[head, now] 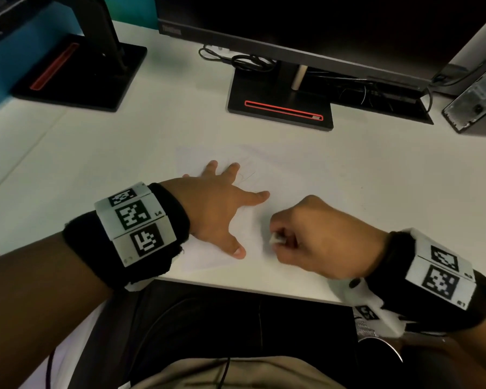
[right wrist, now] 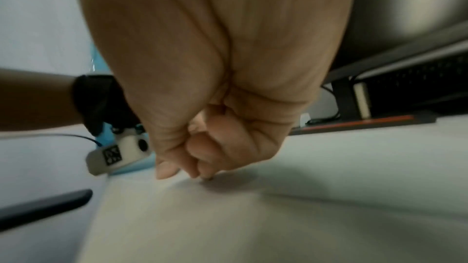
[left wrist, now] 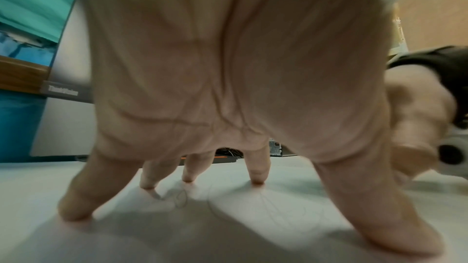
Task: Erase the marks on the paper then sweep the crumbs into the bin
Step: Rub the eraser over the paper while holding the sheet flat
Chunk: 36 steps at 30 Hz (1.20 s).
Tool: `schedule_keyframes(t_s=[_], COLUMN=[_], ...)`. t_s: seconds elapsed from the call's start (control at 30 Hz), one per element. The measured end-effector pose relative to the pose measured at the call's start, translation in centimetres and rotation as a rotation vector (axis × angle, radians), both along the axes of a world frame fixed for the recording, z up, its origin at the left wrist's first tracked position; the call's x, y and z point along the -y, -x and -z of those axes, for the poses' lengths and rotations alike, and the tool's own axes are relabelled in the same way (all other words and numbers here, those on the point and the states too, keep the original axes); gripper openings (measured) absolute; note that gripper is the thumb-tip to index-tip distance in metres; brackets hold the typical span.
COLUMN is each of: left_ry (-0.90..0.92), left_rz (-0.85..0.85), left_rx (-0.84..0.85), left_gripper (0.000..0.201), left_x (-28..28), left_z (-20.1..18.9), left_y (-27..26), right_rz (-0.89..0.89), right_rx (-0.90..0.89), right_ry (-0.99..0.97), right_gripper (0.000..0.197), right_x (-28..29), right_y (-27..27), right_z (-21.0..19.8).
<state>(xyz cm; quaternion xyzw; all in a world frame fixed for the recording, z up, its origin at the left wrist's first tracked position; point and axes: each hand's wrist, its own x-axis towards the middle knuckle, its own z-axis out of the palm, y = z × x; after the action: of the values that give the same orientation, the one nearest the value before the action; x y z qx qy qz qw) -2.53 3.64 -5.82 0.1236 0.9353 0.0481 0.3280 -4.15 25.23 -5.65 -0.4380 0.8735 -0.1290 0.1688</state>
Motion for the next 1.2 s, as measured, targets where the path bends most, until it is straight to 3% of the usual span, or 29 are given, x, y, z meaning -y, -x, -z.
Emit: schedule_keyframes(t_s=[0.17, 0.3, 0.43, 0.57, 0.7, 0.8, 0.93, 1.07, 1.2], left_ry=[-0.006, -0.015, -0.017, -0.016, -0.013, -0.007, -0.003, -0.003, -0.005], left_rz=[-0.004, -0.001, -0.004, -0.002, -0.003, 0.001, -0.001, 0.002, -0.003], left_rx=[-0.005, -0.007, -0.004, -0.005, 0.0, -0.004, -0.005, -0.003, -0.003], left_gripper=[0.112, 0.112, 0.111, 0.112, 0.112, 0.112, 0.112, 0.113, 0.113], left_x=[0.1, 0.1, 0.2, 0.2, 0.2, 0.1, 0.1, 0.1, 0.2], left_z=[0.2, 0.3, 0.2, 0.5, 0.4, 0.4, 0.4, 0.4, 0.4], left_y=[0.1, 0.2, 0.1, 0.2, 0.1, 0.2, 0.1, 0.2, 0.1], right_rz=[0.104, 0.012, 0.124, 0.049, 0.145, 0.039, 0.142, 0.039, 0.126], right_rx=[-0.045, 0.019, -0.057, 0.017, -0.055, 0.001, -0.033, 0.006, -0.039], right_ry=[-0.001, 0.001, -0.027, -0.002, -0.005, -0.011, 0.012, 0.006, 0.006], right_gripper=[0.022, 0.023, 0.022, 0.024, 0.024, 0.024, 0.025, 0.024, 0.027], right_x=[-0.9, -0.6, -1.9, -1.2, -1.7, -0.5, -0.8, 0.5, 0.0], right_y=[1.6, -0.2, 1.6, -0.4, 1.2, -0.3, 1.2, -0.7, 1.0], right_z=[-0.1, 0.1, -0.2, 0.3, 0.1, 0.4, 0.2, 0.5, 0.3])
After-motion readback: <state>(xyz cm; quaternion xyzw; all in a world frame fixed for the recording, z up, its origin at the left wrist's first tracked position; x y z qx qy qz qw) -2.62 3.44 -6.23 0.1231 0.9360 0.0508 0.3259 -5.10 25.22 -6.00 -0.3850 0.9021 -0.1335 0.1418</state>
